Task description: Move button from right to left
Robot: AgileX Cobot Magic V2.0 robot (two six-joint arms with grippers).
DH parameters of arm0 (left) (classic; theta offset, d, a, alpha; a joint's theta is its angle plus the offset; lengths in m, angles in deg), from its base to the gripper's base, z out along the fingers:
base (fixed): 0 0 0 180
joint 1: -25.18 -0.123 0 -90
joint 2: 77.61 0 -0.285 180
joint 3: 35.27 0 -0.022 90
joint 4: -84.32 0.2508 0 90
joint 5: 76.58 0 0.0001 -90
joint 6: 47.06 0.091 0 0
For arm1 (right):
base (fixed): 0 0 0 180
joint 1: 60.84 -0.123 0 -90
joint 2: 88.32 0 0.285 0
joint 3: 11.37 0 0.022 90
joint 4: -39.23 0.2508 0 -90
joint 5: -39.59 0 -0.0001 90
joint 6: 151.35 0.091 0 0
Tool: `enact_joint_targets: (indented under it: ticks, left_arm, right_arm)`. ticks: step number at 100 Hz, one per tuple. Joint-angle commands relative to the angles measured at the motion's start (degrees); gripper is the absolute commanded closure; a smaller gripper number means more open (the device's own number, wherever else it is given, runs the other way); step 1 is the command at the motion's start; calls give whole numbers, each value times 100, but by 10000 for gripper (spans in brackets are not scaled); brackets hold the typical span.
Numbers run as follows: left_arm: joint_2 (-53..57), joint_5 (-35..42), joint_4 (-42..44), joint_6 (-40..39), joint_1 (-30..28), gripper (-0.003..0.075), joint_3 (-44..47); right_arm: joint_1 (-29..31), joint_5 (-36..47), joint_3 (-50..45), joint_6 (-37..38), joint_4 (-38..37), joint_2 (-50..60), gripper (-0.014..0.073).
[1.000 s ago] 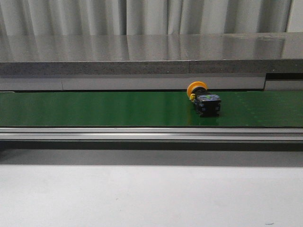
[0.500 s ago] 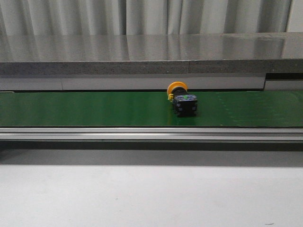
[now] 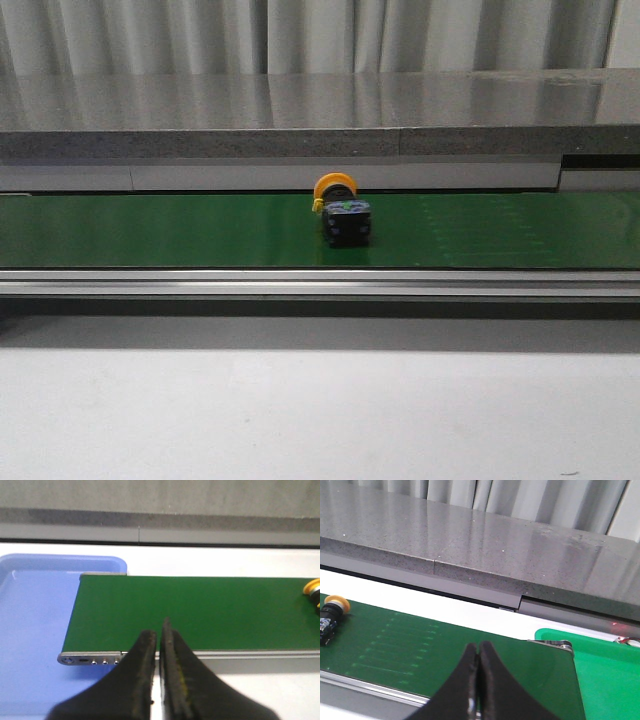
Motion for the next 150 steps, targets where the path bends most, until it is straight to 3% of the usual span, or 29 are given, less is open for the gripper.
enact_joint_targets:
  ticks: [1,23,60,70,89,99,150]
  left_arm:
    - [-634,-77,-55,-20,53,715,-669]
    - [-1841,-342,-55,-20,53,715,-1388]
    - [-2674,-342,-55,-20,53,705,-1463]
    - [-2708,-304,-55,-20,53,617,-1463]
    - [-2708,-291,-55,-20,53,247,-1463]
    - [-2708,-268,-63,-20,53,122,-1463]
    - [-3721,-107,-211,-20,900,111,-2357]
  right_arm:
    - [-14,368,152,-46,84,-41,662]
    - [-14,368,152,-46,84,-41,662]
    - [-14,368,152,-46,84,-41,662]
    - [-14,368,152,-46,84,-41,662]
    - [-14,368,152,-46,84,-41,662]
    - [-14,368,152,-46,84,-41,662]
    - [-14,368,152,-46,84,-46,662]
